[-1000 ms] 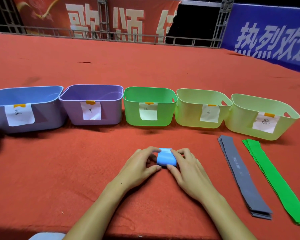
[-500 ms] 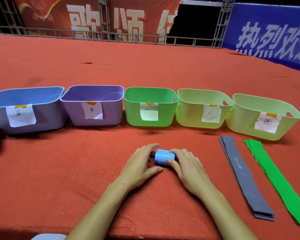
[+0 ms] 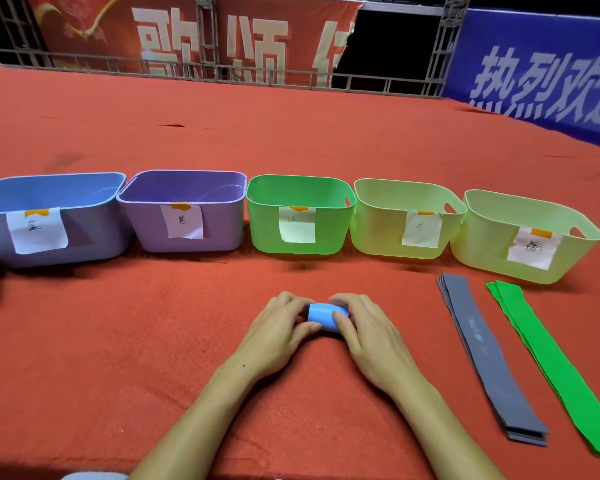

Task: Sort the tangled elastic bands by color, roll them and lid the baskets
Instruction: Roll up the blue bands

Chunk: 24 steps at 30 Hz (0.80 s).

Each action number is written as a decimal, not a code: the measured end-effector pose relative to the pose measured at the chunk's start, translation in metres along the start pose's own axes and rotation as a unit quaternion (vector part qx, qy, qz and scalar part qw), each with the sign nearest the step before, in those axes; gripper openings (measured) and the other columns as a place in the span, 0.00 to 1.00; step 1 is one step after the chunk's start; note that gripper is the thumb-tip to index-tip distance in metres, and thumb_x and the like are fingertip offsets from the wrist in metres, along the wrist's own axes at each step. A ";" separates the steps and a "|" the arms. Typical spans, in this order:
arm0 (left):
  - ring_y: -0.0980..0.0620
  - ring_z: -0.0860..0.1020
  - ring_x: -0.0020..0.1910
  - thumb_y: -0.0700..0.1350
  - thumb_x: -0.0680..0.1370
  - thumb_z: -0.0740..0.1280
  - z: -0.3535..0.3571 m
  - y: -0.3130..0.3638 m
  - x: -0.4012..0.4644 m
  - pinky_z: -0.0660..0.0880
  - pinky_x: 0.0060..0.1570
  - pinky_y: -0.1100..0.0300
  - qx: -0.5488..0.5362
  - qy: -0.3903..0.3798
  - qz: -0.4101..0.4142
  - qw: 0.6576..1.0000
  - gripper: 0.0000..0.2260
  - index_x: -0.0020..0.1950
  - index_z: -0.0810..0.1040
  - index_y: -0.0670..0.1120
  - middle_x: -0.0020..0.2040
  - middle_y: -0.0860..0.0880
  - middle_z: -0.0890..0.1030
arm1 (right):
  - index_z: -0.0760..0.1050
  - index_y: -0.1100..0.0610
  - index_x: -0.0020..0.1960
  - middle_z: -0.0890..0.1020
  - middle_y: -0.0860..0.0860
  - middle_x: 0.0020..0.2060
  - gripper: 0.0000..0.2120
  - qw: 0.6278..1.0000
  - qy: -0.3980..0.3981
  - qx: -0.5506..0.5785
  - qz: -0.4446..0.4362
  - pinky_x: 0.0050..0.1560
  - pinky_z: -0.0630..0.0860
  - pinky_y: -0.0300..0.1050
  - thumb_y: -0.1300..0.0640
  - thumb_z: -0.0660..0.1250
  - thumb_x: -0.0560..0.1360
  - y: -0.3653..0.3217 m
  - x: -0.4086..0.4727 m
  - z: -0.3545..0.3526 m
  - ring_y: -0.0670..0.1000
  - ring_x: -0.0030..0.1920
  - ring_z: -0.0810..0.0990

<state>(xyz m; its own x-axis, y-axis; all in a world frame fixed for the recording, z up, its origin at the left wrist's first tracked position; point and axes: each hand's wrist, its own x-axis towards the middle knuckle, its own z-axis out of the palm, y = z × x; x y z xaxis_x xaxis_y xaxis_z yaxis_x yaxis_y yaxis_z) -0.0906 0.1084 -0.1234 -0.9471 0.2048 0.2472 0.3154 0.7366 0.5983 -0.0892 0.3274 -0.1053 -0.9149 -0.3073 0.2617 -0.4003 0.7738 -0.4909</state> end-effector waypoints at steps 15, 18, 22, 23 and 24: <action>0.57 0.81 0.49 0.56 0.81 0.67 -0.001 0.009 -0.004 0.78 0.57 0.49 -0.071 0.064 -0.024 0.995 0.20 0.74 0.75 0.60 0.57 0.60 0.84 | 0.66 0.45 0.77 0.79 0.46 0.62 0.24 0.997 0.006 -0.083 -0.002 0.59 0.73 0.51 0.41 0.63 0.83 0.000 0.007 0.010 0.53 0.59 0.76; 0.53 0.83 0.44 0.50 0.82 0.70 -0.005 0.013 -0.005 0.80 0.54 0.49 -0.132 0.071 -0.016 0.989 0.19 0.71 0.75 0.63 0.55 0.60 0.86 | 0.66 0.46 0.76 0.80 0.46 0.61 0.24 0.997 0.015 -0.073 0.000 0.58 0.74 0.52 0.40 0.62 0.83 -0.002 0.008 0.010 0.53 0.58 0.76; 0.50 0.83 0.40 0.45 0.82 0.72 -0.011 0.017 -0.007 0.81 0.50 0.50 -0.174 0.101 -0.007 0.980 0.16 0.66 0.78 0.61 0.53 0.59 0.87 | 0.66 0.45 0.76 0.79 0.44 0.61 0.23 0.999 0.028 -0.024 -0.005 0.56 0.74 0.50 0.41 0.63 0.83 -0.006 0.008 0.008 0.51 0.57 0.75; 0.50 0.82 0.38 0.45 0.82 0.73 -0.012 0.018 -0.008 0.81 0.49 0.51 -0.178 0.108 -0.007 0.978 0.16 0.66 0.78 0.61 0.53 0.59 0.87 | 0.66 0.44 0.76 0.79 0.44 0.61 0.23 0.999 0.031 -0.014 -0.007 0.56 0.74 0.49 0.41 0.63 0.83 -0.007 0.008 0.008 0.51 0.56 0.75; 0.51 0.82 0.38 0.45 0.81 0.73 -0.013 0.018 -0.008 0.81 0.48 0.51 -0.182 0.113 -0.009 0.977 0.16 0.65 0.79 0.61 0.53 0.58 0.87 | 0.66 0.44 0.76 0.79 0.43 0.61 0.23 0.999 0.034 -0.008 -0.009 0.56 0.74 0.49 0.41 0.63 0.83 -0.008 0.009 0.008 0.50 0.56 0.75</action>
<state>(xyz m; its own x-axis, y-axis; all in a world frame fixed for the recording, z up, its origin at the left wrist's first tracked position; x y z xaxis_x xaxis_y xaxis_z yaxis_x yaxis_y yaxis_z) -0.0771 0.1116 -0.1051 -0.9279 0.0159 0.3726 0.3390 0.4525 0.8248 -0.0946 0.3143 -0.1055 -0.9017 -0.2828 0.3271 -0.4153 0.7770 -0.4731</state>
